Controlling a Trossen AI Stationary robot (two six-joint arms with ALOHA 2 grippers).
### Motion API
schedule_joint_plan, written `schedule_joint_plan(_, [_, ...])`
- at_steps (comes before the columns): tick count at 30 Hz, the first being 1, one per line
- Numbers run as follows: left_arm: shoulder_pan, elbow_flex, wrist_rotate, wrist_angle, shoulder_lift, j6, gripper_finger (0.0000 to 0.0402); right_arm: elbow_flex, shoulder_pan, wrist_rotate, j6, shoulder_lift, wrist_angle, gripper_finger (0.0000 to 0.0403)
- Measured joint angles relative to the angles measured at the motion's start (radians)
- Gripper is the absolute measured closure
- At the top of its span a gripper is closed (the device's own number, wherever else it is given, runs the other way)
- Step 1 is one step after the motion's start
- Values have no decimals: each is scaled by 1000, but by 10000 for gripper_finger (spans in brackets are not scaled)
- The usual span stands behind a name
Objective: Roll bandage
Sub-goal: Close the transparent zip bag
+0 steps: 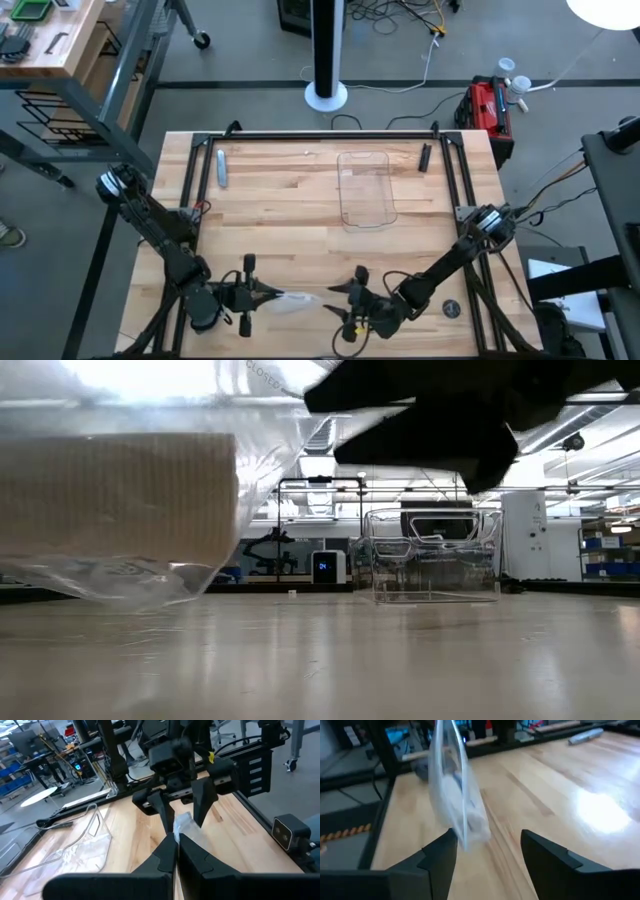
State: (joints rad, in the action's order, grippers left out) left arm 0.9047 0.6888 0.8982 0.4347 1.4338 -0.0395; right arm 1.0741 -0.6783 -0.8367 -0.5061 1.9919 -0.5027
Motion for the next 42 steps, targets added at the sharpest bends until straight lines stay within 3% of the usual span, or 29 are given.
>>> schedule_joint_plan(6, [3, 0, 0, 30, 0, -20, 401, 31, 1, -2, 90, 0, -2, 226])
schedule_joint_plan(13, [12, 0, -7, 6, 0, -31, 401, 86, -3, -3, 214, -1, 56, 387])
schedule_joint_plan(19, [20, 0, 2, -110, -4, 70, 383, 231, -6, 2, 54, -22, 515, 400])
schedule_joint_plan(23, [21, 0, -18, -151, -5, 138, 335, 382, 6, 89, -39, -4, 850, 402])
schedule_joint_plan(26, [21, 0, -20, -156, -6, 154, 289, 468, 22, 145, -60, 14, 993, 402])
schedule_joint_plan(30, [-19, 1, -10, -64, -3, 144, 234, 508, 51, 196, -23, 23, 1012, 402])
schedule_joint_plan(34, [-94, 2, -127, -4, 25, 135, 199, 509, 78, 216, 21, 23, 993, 402])
schedule_joint_plan(36, [-131, 2, -199, 14, 48, 140, 191, 510, 87, 221, 42, 23, 991, 403])
schedule_joint_plan(42, [-184, 0, -210, 58, 107, 156, 197, 510, 95, 246, 62, 23, 985, 403])
